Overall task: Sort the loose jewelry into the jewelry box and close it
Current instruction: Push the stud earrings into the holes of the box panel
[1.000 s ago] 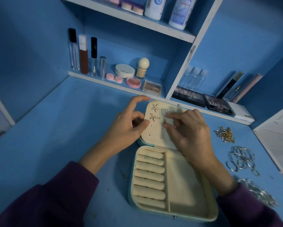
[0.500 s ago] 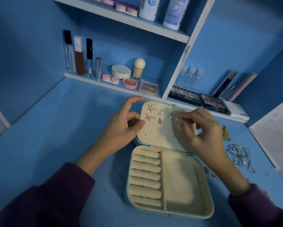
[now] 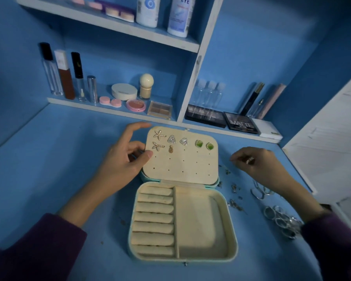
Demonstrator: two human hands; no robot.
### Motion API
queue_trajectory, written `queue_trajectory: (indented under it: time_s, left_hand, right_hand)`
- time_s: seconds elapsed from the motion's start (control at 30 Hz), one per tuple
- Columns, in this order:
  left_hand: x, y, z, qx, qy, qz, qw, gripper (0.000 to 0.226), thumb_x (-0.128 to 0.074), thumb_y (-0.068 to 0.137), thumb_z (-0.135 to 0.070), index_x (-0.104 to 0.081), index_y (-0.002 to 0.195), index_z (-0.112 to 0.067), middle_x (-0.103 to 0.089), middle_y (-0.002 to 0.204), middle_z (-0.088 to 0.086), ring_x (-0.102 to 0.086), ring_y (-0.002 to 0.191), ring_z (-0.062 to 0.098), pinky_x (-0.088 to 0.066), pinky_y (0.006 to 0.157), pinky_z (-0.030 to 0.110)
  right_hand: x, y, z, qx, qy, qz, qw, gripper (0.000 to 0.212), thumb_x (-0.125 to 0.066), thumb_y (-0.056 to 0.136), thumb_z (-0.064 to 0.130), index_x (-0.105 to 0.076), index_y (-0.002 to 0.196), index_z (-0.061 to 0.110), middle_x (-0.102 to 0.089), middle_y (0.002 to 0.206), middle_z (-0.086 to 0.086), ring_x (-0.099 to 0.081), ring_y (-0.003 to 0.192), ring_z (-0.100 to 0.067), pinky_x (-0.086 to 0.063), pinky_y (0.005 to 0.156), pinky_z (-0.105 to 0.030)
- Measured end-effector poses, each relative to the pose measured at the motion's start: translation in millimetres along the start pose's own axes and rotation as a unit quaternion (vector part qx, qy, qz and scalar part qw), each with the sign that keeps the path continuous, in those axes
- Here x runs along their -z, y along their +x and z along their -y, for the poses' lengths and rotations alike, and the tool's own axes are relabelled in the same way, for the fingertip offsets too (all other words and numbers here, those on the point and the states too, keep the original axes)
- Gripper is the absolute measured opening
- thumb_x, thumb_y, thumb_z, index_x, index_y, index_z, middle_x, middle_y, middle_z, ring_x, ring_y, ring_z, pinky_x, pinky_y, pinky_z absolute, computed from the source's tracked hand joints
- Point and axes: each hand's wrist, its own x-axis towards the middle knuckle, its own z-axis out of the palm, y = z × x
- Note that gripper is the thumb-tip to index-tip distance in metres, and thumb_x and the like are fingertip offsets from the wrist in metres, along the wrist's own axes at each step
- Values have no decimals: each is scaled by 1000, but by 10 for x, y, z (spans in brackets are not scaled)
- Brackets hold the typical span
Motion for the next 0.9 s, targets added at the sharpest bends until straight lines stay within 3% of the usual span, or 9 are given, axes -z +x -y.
queue_trajectory:
  time_s: [0.1,0.2,0.4,0.53,0.9]
  left_hand:
    - [-7,6,-6,0,1,0,1000,55,-61,89,-2,-43,115,-46,-70,75,-5,-64,79,21,-48,79,27]
    - [-4,10,-1,1,7,0,1000,57,-61,88,-1,-44,114,-48,-71,77,-3,-65,80,21,-49,84,36]
    - [3,12,5,-1,11,2,1000,62,-64,88,-3,-45,109,-57,-72,79,-4,-66,80,18,-49,84,42]
    - [8,17,14,2,13,-1,1000,61,-65,87,-4,-45,109,-57,-72,79,-4,-66,81,20,-50,85,44]
    - [4,12,14,5,12,0,1000,55,-62,87,-2,-44,114,-47,-72,79,-7,-66,81,19,-50,82,40]
  right_hand:
    - [-45,1,-85,10,-26,18,999,26,-63,81,-3,-69,80,21,-69,82,2,-61,74,-6,-39,68,-2]
    - [-75,27,-124,11,-31,14,999,19,-62,82,-3,-73,85,13,-70,83,0,-62,77,-16,-39,70,-3]
    - [-61,132,-140,39,-39,32,998,15,-67,82,3,-75,86,14,-66,79,10,-57,67,5,-37,70,1]
    - [-7,182,-143,52,-30,67,996,18,-66,83,3,-75,86,18,-62,76,21,-56,70,13,-37,66,0]
    - [-23,203,-189,68,-36,75,994,20,-67,82,2,-76,82,20,-65,78,8,-55,71,8,-36,66,-3]
